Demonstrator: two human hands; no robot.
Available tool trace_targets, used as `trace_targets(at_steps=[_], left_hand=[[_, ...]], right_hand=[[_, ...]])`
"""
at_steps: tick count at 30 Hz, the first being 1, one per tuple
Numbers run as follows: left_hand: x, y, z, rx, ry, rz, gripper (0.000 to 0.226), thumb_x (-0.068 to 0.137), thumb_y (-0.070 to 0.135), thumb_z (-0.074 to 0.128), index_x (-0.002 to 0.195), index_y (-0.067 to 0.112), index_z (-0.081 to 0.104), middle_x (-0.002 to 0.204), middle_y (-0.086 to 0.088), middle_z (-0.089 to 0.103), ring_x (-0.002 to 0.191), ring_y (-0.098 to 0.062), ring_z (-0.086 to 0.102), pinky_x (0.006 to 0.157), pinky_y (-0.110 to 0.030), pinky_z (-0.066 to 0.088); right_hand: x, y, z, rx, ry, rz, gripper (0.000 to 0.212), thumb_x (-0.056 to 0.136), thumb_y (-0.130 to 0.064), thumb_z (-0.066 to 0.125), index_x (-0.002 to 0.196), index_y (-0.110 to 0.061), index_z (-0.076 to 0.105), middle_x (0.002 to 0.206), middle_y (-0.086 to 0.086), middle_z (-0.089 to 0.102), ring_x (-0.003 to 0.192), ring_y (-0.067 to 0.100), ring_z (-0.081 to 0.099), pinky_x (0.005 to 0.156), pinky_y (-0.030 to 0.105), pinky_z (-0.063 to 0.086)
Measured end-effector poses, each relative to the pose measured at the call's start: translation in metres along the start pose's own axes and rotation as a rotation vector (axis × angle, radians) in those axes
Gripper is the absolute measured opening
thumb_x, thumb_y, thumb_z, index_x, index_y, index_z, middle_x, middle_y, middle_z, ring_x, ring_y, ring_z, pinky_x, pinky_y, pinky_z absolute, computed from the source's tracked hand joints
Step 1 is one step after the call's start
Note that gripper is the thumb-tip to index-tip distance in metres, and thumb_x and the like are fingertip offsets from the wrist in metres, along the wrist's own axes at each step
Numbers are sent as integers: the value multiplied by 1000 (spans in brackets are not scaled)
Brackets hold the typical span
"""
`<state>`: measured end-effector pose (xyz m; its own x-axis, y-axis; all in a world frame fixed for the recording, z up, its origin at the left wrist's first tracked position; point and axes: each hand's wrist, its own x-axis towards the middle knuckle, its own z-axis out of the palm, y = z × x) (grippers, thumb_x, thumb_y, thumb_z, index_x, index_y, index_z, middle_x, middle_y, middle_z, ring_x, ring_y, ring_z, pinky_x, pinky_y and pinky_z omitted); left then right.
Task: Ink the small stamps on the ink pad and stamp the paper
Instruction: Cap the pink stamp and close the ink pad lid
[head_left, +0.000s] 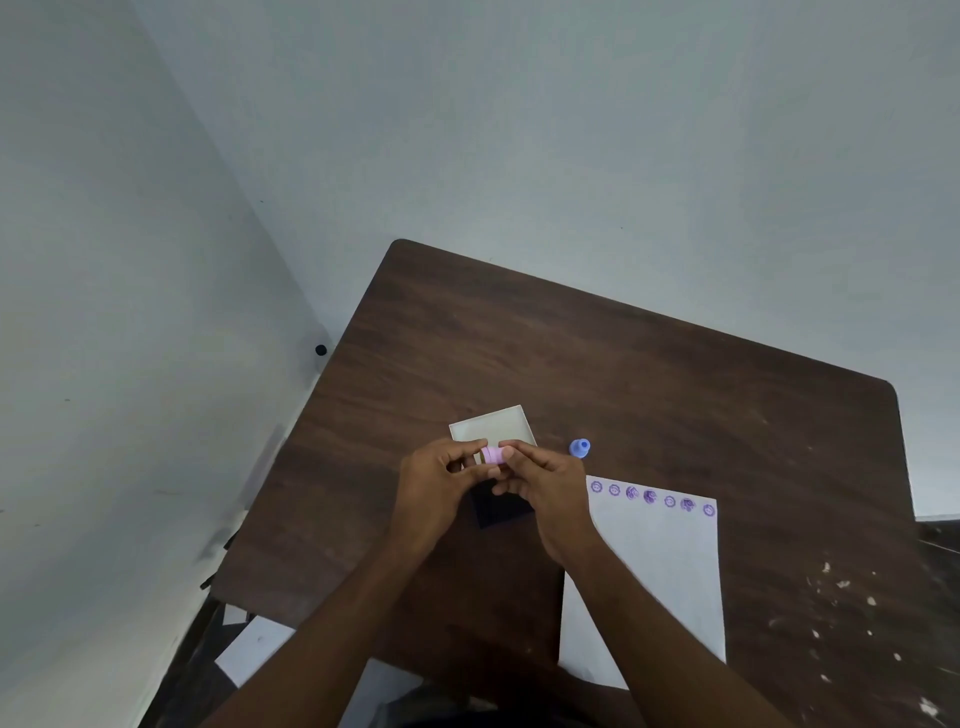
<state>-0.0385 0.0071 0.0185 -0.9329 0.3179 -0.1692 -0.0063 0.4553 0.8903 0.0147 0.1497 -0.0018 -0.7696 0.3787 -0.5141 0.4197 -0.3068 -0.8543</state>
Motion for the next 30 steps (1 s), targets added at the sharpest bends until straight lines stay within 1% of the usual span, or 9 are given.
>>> trace_targets(at_steps=[6,11,13,17,20,23,26,28,30], left_hand=[[4,3,2,14,-41,30,40,67,19,85,105,15,75,75,7,68,67,2,58,61,-9,43],[6,3,5,29,-78,25,43,62,15,87,104,11,75,89,0,74,78,-12,66,73,-19,53],[7,4,7,49,-92,49,44,63,17,87,104,13,75,91,1,74,78,-8,64,74,-17,51],[9,10,11,70,-94,99,50,66,18,86,114,16,70,82,9,66,69,0,55,66,-9,42],[13,13,16,79,-79,82,56,67,18,86,119,17,66,81,12,63,59,-4,48,60,-11,43],[16,10,21,63,-89,59,53,67,24,86,116,21,68,80,13,64,59,-5,50,60,-14,46],[18,5,26,37,-113,16,45,69,27,84,112,27,69,80,13,66,62,-7,54,62,-17,50],[18,3,30,10,-112,-6,39,73,26,82,109,30,69,80,11,68,65,-13,58,65,-24,53],[18,2,33,7,-111,-23,35,76,26,79,109,30,69,81,12,68,68,-10,59,66,-24,54]], right_hand=[[4,-1,-9,-19,-54,24,27,84,-17,69,107,-3,72,80,6,78,67,26,71,70,31,61],[9,-1,-19,-59,-77,108,29,86,-16,67,108,4,69,81,18,72,60,25,65,72,36,58],[8,-1,-21,21,-93,109,28,86,-14,66,106,4,69,83,19,72,62,26,65,67,33,58],[4,1,-26,201,-84,94,19,87,-12,65,101,-2,72,83,18,74,68,25,68,62,29,59],[7,2,-34,196,6,79,19,87,-12,66,102,-5,73,82,15,75,67,22,68,60,28,59],[12,-1,-45,-5,134,28,16,84,-21,70,98,-16,76,76,4,76,63,16,68,57,22,56],[20,-8,-56,-275,262,-79,17,77,-43,75,90,-32,74,80,-15,75,74,5,70,59,13,54],[28,-11,-64,-488,400,-163,26,80,-42,73,101,-27,72,89,-18,71,78,2,67,68,12,50],[39,-12,-69,-653,460,-213,28,84,-34,70,107,-18,70,94,-8,71,79,2,63,71,13,45]])
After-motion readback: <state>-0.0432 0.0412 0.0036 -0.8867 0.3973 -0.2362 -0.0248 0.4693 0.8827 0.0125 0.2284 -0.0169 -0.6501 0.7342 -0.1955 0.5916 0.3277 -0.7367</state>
